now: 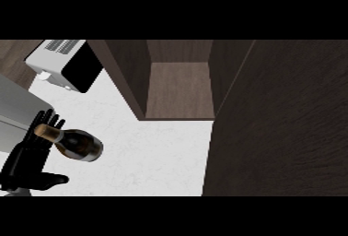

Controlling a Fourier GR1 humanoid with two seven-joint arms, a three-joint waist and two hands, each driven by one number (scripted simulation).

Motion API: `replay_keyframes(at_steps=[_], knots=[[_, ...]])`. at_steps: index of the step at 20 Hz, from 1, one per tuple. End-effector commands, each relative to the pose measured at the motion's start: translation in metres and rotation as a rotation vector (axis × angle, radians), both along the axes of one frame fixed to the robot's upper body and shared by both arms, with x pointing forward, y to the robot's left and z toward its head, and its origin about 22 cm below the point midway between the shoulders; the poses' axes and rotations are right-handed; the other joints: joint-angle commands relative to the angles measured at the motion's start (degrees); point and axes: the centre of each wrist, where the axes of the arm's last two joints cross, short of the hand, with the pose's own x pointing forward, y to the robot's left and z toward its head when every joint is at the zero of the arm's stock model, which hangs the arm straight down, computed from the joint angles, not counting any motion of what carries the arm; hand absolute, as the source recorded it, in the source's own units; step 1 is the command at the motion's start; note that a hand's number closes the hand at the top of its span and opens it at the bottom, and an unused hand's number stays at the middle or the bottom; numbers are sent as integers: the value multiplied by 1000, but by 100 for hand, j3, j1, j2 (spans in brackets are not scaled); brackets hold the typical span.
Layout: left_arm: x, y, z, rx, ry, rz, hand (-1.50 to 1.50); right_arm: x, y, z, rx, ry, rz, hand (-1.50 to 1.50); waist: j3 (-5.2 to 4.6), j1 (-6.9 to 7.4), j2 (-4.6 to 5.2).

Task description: Pick up the wine, place it into the cabinet and close the cabinet

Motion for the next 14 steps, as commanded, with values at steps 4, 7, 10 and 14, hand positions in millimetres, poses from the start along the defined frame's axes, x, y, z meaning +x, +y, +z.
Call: replay_keyframes(at_steps=[4,7,10,14], knots=[[5,3,-22,10,-22,-10,-150,-24,-12,6,20,-56,1,-150,1,-2,5],[3,-9,-24,7,-3,-8,-150,-26,-2,14,48,-59,16,-150,0,17,-1],[-3,-16,-36,20,32,-18,-150,-27,-10,15,2,-41,18,-150,1,15,1],[13,-1,-23,-13,18,-17,-150,-31,-16,9,5,-48,9,-150,4,3,-2]])
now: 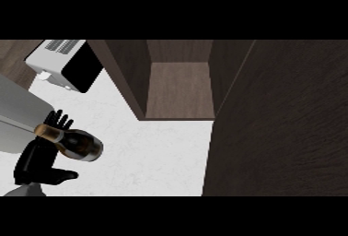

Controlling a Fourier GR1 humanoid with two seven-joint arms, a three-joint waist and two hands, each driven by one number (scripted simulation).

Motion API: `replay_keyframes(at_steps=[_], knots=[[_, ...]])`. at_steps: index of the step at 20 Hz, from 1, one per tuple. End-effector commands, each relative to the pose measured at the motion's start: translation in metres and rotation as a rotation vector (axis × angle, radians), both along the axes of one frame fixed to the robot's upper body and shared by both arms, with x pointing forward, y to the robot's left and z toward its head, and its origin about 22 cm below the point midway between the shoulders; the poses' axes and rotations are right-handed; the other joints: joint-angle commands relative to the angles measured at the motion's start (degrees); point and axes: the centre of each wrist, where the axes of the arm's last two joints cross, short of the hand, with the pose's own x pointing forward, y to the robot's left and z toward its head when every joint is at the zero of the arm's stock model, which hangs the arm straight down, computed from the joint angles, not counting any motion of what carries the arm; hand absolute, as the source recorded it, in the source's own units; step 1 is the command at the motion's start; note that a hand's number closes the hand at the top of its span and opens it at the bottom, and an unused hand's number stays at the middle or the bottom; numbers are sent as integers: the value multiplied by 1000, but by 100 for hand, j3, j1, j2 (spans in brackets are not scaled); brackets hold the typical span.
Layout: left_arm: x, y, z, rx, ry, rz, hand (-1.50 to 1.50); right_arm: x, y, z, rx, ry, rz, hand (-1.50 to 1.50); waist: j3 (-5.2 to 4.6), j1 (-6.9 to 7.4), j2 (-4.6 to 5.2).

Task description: Pick up the wine, place it into the cabinet and close the cabinet

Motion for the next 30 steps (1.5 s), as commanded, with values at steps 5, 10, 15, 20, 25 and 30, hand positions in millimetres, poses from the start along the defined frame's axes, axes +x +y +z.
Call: replay_keyframes(at_steps=[5,10,15,20,25,30], knots=[[-2,10,-28,-3,23,-11,-150,-34,6,17,38,-41,31,-150,-5,-24,3],[7,-12,-32,-40,32,-21,-150,-22,-1,20,32,-37,43,-150,0,10,-1],[29,-8,-26,-68,10,3,-150,-35,1,25,27,-51,42,-150,-3,-23,-2],[16,-4,-45,-134,20,-69,150,-34,-6,11,50,-52,36,-150,-3,-72,9],[21,-31,-44,-86,-40,-181,150,-35,-9,22,9,-36,55,-150,0,-54,-11],[19,-22,-37,84,-111,-210,150,-8,0,9,31,-44,43,-150,-2,-17,7]])
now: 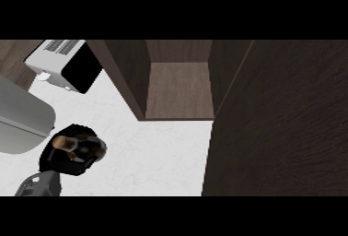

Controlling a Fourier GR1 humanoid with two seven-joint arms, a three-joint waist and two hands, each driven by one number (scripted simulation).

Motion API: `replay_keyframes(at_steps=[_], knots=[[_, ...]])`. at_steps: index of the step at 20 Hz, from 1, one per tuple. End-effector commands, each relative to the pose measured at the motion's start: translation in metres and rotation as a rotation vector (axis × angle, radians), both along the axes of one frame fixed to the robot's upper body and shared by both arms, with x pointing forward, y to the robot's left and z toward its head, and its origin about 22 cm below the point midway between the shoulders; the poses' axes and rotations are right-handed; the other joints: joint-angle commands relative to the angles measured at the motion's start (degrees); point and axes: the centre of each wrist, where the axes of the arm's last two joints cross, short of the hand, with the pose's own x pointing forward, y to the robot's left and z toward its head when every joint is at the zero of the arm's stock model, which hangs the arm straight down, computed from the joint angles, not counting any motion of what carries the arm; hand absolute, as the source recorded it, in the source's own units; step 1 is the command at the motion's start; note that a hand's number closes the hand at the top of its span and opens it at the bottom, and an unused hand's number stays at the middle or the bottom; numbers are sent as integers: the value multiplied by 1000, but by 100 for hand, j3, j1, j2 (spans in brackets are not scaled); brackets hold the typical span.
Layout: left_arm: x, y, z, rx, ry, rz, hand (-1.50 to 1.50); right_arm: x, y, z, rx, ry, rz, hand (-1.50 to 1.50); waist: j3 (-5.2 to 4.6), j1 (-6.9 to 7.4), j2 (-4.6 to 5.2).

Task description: Pick up the wine, place it into the cabinet and close the cabinet

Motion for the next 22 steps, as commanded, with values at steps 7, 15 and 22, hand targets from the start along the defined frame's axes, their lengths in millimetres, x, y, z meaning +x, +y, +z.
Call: replay_keyframes(at_steps=[7,15,22], knots=[[-14,-24,-10,60,-131,115,150,-25,-7,15,38,-30,10,-150,-13,32,4],[-20,-20,30,133,-280,233,150,-20,1,16,39,-11,23,-150,-10,81,-11],[-11,-58,79,-14,-289,133,150,-15,-11,5,43,-30,25,-150,-4,63,-7]])
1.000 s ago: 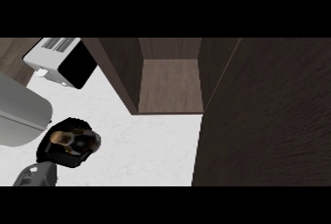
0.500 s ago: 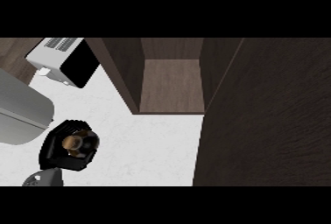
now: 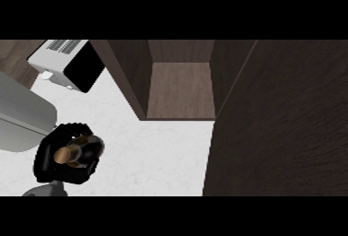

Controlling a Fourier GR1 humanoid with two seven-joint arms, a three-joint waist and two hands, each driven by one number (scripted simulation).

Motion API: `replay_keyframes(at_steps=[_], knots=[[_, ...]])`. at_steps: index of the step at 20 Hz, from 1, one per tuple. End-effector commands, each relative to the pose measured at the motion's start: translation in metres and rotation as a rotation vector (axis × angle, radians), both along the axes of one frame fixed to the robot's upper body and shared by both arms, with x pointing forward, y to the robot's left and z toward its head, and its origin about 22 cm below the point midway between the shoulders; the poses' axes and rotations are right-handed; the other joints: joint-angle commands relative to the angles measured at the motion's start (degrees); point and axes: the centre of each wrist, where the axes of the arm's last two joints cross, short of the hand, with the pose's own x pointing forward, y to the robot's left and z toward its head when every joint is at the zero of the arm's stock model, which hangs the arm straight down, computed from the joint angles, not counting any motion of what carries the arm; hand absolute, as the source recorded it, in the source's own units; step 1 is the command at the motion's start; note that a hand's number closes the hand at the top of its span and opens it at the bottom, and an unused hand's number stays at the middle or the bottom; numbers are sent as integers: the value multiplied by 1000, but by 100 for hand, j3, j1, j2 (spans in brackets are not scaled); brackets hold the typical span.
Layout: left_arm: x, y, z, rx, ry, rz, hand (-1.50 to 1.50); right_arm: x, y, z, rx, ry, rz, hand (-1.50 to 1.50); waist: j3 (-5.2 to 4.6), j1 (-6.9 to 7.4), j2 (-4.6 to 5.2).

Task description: Pick up the wine, place it into the cabinet and close the cabinet

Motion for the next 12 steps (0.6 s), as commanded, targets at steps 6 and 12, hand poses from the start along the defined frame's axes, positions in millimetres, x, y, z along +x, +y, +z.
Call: replay_keyframes(at_steps=[6,12], knots=[[-7,-37,68,-51,-5,-97,150,-24,-14,16,17,-42,37,-150,-1,-4,2],[4,-91,112,-18,-2,-112,150,-11,-1,7,50,-29,53,-150,-3,-16,10]])
